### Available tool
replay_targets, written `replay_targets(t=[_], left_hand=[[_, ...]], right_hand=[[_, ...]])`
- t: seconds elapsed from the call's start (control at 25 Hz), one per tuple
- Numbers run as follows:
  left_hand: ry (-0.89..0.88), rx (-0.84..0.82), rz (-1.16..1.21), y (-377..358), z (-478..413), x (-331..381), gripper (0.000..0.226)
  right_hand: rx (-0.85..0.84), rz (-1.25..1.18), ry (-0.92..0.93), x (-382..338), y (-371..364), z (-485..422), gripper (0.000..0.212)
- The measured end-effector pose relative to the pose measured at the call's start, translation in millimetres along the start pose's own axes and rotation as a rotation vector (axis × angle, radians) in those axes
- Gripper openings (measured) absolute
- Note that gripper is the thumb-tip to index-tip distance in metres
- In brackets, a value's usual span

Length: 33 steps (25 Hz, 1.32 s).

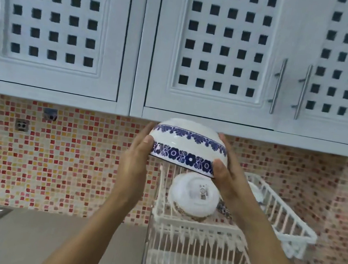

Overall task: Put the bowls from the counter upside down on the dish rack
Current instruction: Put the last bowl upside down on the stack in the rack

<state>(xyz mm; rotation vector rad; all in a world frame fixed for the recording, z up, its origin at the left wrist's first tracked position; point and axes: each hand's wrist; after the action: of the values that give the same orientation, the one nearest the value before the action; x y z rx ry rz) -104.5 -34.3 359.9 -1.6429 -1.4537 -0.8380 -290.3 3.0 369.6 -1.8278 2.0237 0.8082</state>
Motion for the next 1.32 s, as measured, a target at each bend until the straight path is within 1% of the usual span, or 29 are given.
replay_targets(t=[0.04, 0.12, 0.2, 0.28, 0.32, 0.4, 0.48, 0.56, 0.64, 0.72, 0.76, 0.8, 0.92, 0.96, 1.04, 1.16, 1.2, 1.32], left_hand=[[0.009, -0.029, -0.005, -18.2, -4.4, -1.6, 0.076], [0.018, -0.107, -0.069, -56.5, -11.9, -8.5, 0.076], [0.040, -0.178, -0.197, -92.6, -17.5, -17.2, 0.075], [0.121, -0.200, -0.317, -128.2, -22.6, -29.3, 0.080], [0.173, -0.210, -0.346, -144.5, -24.2, -34.9, 0.085], [0.232, -0.234, -0.331, -171.6, -28.3, -49.6, 0.092], [0.288, -0.234, -0.303, -191.3, -32.5, -61.5, 0.092], [0.315, -0.231, -0.291, -207.4, -33.4, -68.3, 0.090], [0.303, -0.202, -0.319, -223.0, -34.4, -75.4, 0.086], [0.325, -0.158, -0.320, -234.0, -34.0, -84.7, 0.073], [0.336, -0.152, -0.321, -237.6, -33.6, -90.7, 0.069], [0.354, -0.150, -0.332, -239.6, -33.7, -96.9, 0.070], [0.392, -0.141, -0.383, -244.3, -34.2, -114.5, 0.089], [0.397, -0.134, -0.398, -245.8, -34.0, -117.3, 0.091], [0.395, -0.126, -0.440, -246.3, -35.1, -121.6, 0.084], [0.395, -0.141, -0.492, -245.6, -34.8, -128.4, 0.067], [0.383, -0.150, -0.511, -245.1, -34.8, -129.9, 0.065], [0.356, -0.153, -0.541, -245.6, -37.5, -135.4, 0.072]], right_hand=[[-0.011, 0.031, -0.003, 1.4, 22.2, 2.9, 0.104], [-0.022, 0.092, -0.018, 9.6, 68.9, 9.7, 0.109], [-0.026, 0.205, -0.031, 19.1, 110.6, 16.4, 0.104], [-0.073, 0.316, -0.021, 29.6, 147.5, 23.9, 0.104], [-0.094, 0.323, -0.024, 35.7, 162.7, 27.5, 0.105], [-0.127, 0.340, -0.023, 51.5, 188.6, 32.8, 0.102], [-0.149, 0.398, -0.012, 68.1, 208.5, 34.3, 0.099], [-0.185, 0.512, -0.008, 82.4, 221.7, 32.8, 0.106], [-0.247, 0.610, -0.014, 95.6, 232.7, 29.7, 0.119], [-0.314, 0.630, -0.070, 109.4, 240.0, 26.0, 0.130], [-0.359, 0.643, -0.106, 117.7, 242.2, 25.1, 0.134], [-0.405, 0.661, -0.130, 125.6, 242.6, 25.0, 0.137], [-0.488, 0.671, -0.147, 150.2, 241.7, 29.3, 0.137], [-0.505, 0.676, -0.154, 157.1, 241.2, 30.9, 0.138], [-0.533, 0.730, -0.171, 167.5, 241.5, 31.9, 0.142], [-0.585, 0.801, -0.168, 175.3, 240.8, 31.2, 0.145], [-0.595, 0.816, -0.153, 176.3, 239.6, 31.7, 0.145], [-0.592, 0.847, -0.110, 177.1, 238.2, 31.6, 0.142]])
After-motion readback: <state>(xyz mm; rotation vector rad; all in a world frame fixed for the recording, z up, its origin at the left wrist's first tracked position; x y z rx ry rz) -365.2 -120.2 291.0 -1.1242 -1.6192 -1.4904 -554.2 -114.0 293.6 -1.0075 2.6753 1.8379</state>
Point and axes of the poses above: each hand's wrist, its own z-axis away from the middle knuckle, its own y-axis out of the back of the hand, x = y × z, and after that the axes turned 14 degrees about y, right-handed
